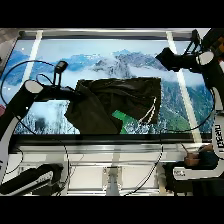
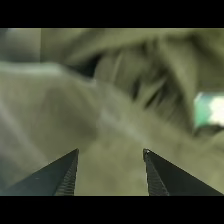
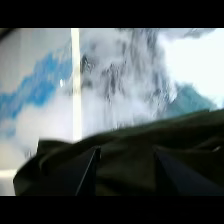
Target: Fold the clothes and pants, and hang the long-sleeved shirts on hangers.
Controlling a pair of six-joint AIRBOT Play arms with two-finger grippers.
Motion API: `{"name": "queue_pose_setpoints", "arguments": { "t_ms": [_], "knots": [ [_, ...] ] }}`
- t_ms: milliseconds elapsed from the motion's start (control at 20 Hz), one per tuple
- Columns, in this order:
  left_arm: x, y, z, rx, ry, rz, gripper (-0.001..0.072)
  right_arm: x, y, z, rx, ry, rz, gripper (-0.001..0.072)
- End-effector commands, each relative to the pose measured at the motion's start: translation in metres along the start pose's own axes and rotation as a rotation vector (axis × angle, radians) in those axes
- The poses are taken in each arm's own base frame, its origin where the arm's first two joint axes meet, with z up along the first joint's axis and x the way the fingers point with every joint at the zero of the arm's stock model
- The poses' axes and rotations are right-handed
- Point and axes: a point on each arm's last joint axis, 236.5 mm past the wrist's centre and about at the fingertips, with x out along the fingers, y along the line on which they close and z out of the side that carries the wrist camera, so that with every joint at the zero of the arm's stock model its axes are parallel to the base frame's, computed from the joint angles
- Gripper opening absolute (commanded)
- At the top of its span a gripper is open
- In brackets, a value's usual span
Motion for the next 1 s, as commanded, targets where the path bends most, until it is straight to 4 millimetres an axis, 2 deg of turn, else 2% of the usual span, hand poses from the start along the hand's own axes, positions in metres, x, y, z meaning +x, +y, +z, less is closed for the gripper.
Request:
{"name": "queue_pose_setpoints", "arguments": {
  "t_ms": [0, 100, 200, 300, 350, 400, 450, 500, 700, 750, 800, 850, 900, 950],
  "knots": [
    [0.001, 0.016, -0.032, -0.019, 0.147, 0.11, 0.0487, -0.021, 0.02, -0.023, -0.111, 0.15, 0.031, 0.038],
    [0.001, 0.02, -0.031, -0.048, 0.14, 0.127, 0.0486, -0.022, 0.021, -0.023, -0.115, 0.154, 0.032, 0.0387],
    [-0.002, 0.037, -0.032, -0.103, 0.136, 0.206, 0.0487, -0.022, 0.021, -0.026, -0.115, 0.164, 0.033, 0.0389],
    [-0.001, 0.045, -0.036, -0.165, 0.143, 0.232, 0.0568, -0.022, 0.021, -0.026, -0.115, 0.166, 0.033, 0.0392],
    [0.003, 0.04, -0.041, -0.202, 0.162, 0.209, 0.0601, -0.022, 0.021, -0.026, -0.114, 0.166, 0.033, 0.0444],
    [0.009, 0.033, -0.046, -0.23, 0.184, 0.173, 0.0609, -0.022, 0.021, -0.026, -0.114, 0.165, 0.033, 0.0526],
    [0.017, 0.025, -0.049, -0.258, 0.198, 0.132, 0.0614, -0.022, 0.021, -0.025, -0.114, 0.162, 0.033, 0.0531],
    [0.025, 0.018, -0.048, -0.291, 0.197, 0.09, 0.0659, -0.022, 0.021, -0.025, -0.115, 0.161, 0.032, 0.0531],
    [0.053, 0.011, -0.059, -0.382, 0.236, 0.02, 0.0657, -0.022, 0.021, -0.025, -0.115, 0.16, 0.032, 0.053],
    [0.057, 0.012, -0.063, -0.388, 0.25, 0.019, 0.0577, -0.022, 0.021, -0.025, -0.115, 0.16, 0.032, 0.053],
    [0.058, 0.013, -0.064, -0.39, 0.254, 0.018, 0.0373, -0.022, 0.021, -0.025, -0.116, 0.161, 0.032, 0.0529],
    [0.056, 0.011, -0.063, -0.387, 0.257, 0.014, 0.0085, -0.022, 0.02, -0.025, -0.118, 0.161, 0.029, 0.0517],
    [0.051, 0.009, -0.059, -0.378, 0.247, 0.012, 0.0008, -0.022, 0.018, -0.025, -0.123, 0.163, 0.019, 0.0496],
    [0.043, 0.007, -0.047, -0.343, 0.215, 0.013, 0.0007, -0.022, 0.015, -0.026, -0.13, 0.167, 0.007, 0.0366]
  ]
}}
